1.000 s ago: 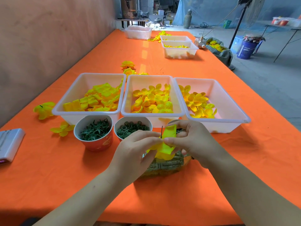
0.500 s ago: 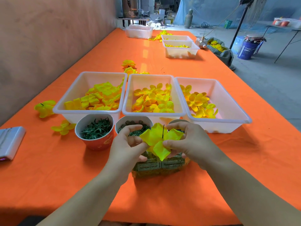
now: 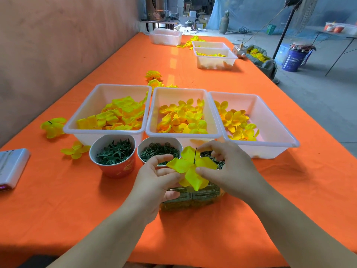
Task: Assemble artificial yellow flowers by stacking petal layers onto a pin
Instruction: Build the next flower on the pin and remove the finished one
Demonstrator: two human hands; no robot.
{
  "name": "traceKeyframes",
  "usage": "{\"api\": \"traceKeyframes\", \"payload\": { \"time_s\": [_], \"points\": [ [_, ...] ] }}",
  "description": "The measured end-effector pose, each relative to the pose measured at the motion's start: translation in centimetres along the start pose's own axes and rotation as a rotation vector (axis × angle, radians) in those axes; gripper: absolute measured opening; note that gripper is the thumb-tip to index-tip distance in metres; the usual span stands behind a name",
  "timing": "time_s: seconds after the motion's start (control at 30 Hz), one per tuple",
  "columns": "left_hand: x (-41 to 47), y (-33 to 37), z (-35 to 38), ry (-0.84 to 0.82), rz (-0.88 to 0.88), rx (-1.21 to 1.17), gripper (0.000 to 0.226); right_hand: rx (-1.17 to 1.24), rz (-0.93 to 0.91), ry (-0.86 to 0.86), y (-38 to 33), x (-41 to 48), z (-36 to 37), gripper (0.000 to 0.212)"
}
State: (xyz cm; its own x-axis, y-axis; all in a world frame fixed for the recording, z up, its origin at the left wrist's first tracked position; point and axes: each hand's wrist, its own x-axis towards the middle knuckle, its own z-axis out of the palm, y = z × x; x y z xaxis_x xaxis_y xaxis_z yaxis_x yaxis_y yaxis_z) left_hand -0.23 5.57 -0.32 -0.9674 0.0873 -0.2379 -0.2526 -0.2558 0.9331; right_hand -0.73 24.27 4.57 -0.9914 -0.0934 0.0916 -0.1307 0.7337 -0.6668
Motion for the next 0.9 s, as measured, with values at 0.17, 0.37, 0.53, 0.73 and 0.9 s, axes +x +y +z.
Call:
{"api": "traceKeyframes", "payload": {
  "time_s": [0.17,0.37,0.53,0.73,0.9],
  "points": [
    [0.0,-0.2,0.0,-0.002,-0.015,-0.009,0.047,0.011,-0.110,0.143,-0.4,0.8,0.1,0.008],
    [-0.1,0.1,0.0,0.003,-0.041,-0.002,0.057,0.053,-0.101,0.018,-0.3,1.5,0.9,0.006],
    [0.0,0.1,-0.5,-0.018,-0.069,0.015,0.051,0.187,-0.181,0.011,0.4,1.5,1.5,0.013],
    [0.3,1.3,-1.5,-0.118,-0.099,0.168,0.058,0.293,-0.199,-0.022,0.9,1.5,1.4,0.014],
    [0.5,3.5,-3.4,-0.084,0.049,0.596,0.038,0.300,-0.211,-0.024,1.2,1.6,1.5,0.014]
  ]
}}
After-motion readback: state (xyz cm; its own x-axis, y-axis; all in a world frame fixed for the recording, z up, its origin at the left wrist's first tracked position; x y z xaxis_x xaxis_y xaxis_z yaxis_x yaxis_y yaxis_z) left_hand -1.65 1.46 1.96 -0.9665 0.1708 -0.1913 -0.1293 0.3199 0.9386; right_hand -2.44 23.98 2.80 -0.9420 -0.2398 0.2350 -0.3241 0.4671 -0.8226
